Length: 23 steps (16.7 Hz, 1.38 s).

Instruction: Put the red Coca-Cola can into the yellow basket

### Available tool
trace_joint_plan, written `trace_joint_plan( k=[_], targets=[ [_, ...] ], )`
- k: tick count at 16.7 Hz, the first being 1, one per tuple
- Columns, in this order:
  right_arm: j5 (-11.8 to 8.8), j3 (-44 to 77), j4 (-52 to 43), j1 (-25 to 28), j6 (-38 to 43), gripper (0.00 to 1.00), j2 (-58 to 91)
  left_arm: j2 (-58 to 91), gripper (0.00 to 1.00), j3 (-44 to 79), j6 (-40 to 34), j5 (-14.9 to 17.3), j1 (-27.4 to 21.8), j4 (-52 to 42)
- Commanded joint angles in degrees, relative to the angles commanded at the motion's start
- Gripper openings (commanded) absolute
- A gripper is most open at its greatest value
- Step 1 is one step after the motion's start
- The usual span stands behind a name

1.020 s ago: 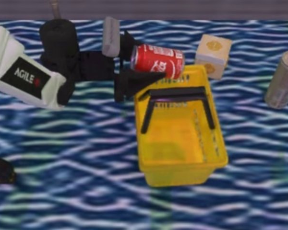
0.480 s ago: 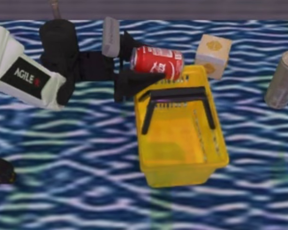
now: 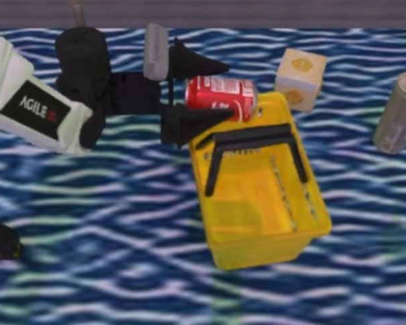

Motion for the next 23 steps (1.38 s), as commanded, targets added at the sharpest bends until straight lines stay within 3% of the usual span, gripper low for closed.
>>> trace_joint_plan(
  k=[5,9,14,23],
  targets=[
    [0.0,0.6,-0.6,0.2,-0.4,1.00,0.6,-0.8,1.00,-0.1,-0.2,-0.5,0.0,-0.4],
    [0.0,8.6,-7.9,3.4,-5.4,1.00,8.7,-9.0,1.00,-3.7,-2.5,-5.8,1.9,-4.4],
    [0.0,30.5,-24.3,10.5,-16.8,1.00,31.0,-31.1,1.00,-13.5,-6.3,-18.7,6.0,-14.4],
    [0.0,87.4,-59.7,26.6,-42.1,1.00,88.0,-88.8,1.00,-43.7,-8.2,-48.8,13.9,-39.7]
  ],
)
